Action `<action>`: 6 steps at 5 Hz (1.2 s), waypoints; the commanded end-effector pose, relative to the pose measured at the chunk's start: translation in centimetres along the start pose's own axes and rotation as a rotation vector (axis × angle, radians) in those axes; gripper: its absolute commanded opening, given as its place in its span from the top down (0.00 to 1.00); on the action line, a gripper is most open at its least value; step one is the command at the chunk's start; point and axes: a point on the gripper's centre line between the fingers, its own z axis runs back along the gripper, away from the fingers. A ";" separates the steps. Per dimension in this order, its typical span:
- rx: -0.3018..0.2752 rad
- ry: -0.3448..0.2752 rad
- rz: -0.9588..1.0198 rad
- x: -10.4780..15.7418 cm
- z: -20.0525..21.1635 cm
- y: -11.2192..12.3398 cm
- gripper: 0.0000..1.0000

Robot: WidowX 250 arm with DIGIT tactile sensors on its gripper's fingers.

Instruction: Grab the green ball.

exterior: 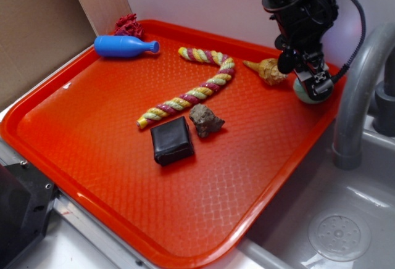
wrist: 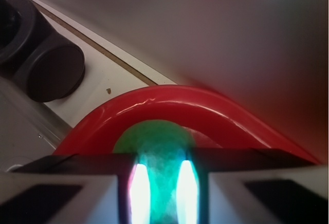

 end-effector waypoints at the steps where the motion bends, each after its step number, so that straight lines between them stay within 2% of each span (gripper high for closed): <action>1: 0.100 0.028 0.255 -1.2 9.0 1.5 1.00; 2: 0.189 0.091 0.487 -4.6 15.2 3.2 1.00; 3: 0.224 0.032 0.674 -9.4 21.3 4.5 1.00; 4: 0.157 0.014 0.741 -12.9 27.1 7.5 1.00; 5: 0.068 -0.042 0.823 -15.4 32.3 9.3 1.00; 6: 0.097 -0.017 0.845 -15.5 32.6 9.4 1.00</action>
